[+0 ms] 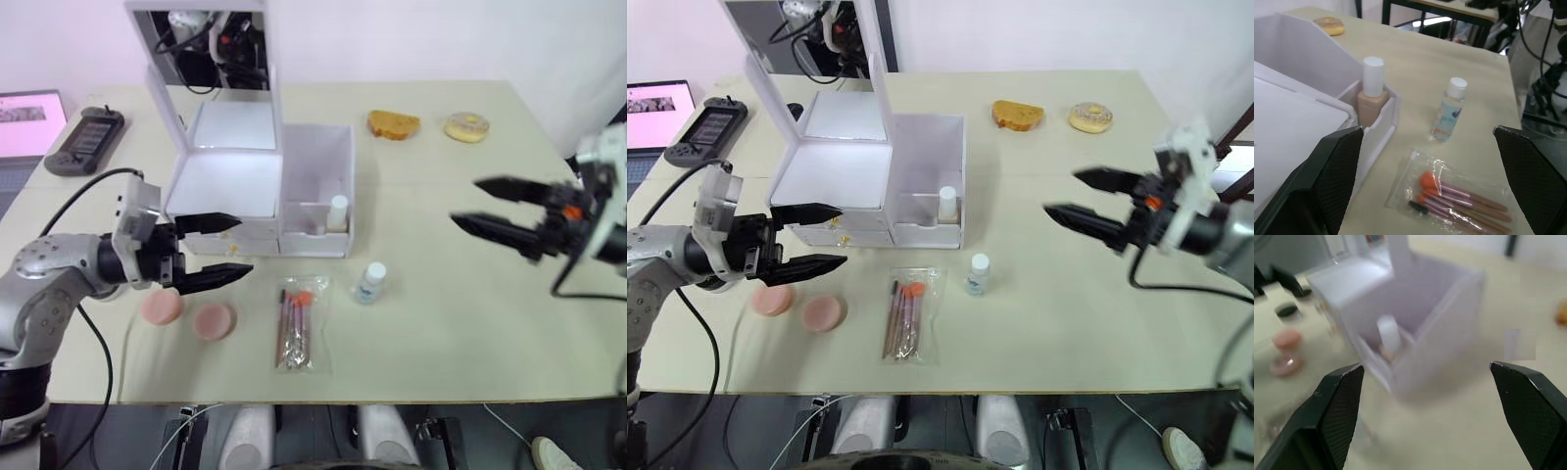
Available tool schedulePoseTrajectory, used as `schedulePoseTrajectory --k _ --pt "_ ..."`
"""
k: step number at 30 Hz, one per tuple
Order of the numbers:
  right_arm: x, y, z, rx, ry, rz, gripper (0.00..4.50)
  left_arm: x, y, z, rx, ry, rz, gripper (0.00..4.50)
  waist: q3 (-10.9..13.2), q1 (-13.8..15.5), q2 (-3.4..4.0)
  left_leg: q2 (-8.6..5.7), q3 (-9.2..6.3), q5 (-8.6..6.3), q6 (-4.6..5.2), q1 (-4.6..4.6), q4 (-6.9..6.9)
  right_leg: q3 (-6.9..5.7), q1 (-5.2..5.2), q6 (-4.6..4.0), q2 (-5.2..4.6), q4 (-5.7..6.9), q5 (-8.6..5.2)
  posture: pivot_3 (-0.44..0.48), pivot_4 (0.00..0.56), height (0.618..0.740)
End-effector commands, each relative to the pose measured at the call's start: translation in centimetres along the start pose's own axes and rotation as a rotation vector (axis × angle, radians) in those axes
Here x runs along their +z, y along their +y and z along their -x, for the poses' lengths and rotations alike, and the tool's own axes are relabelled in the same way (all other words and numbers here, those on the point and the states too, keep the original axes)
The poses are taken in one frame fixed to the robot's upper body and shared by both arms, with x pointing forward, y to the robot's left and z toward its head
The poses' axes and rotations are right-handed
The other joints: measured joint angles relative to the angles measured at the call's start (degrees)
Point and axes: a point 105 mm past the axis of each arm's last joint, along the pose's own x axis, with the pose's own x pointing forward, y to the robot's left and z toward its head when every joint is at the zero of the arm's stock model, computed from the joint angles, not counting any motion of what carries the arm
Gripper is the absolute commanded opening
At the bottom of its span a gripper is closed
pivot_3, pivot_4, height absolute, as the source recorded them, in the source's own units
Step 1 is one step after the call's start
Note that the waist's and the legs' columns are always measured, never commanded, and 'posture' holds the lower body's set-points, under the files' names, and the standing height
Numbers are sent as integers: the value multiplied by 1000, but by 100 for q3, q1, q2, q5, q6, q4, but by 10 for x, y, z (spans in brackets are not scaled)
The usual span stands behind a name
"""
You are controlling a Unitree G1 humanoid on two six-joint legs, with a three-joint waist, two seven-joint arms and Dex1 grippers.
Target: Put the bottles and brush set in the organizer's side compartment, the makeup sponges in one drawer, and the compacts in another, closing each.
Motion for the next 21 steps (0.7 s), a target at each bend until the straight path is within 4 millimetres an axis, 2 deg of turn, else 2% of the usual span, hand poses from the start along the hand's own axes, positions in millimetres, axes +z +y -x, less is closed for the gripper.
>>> schedulePoseTrajectory --k 1,7,13,17,21 --pt "1 3 24 2 -2 140 4383 6 3 10 -7 19 -44 4500 0 -24 1 0 0 0 0 6 0 0 3 0 0 1 0 0 150 740" --pt "-38 6 54 3 37 88 4383 -3 5 37 4 102 -15 4500 -2 6 -3 5 0 0 0 13 1 3 17 -2 7 -3 -1 0 150 740" --pt "-47 9 59 34 61 77 4383 -13 4 61 51 172 -4 4500 -2 18 -2 8 2 0 0 25 -1 6 24 -24 8 -3 -11 0 150 740" --pt "-50 16 52 90 78 82 4383 -13 5 69 78 171 1 4500 -1 35 -3 9 1 0 0 32 1 6 37 -26 9 -6 -12 0 150 740" --pt "-45 28 28 162 60 86 4383 -13 2 65 76 162 -4 4500 -1 29 -4 10 1 -1 -2 72 -3 6 76 -29 8 -16 -14 0 150 740"
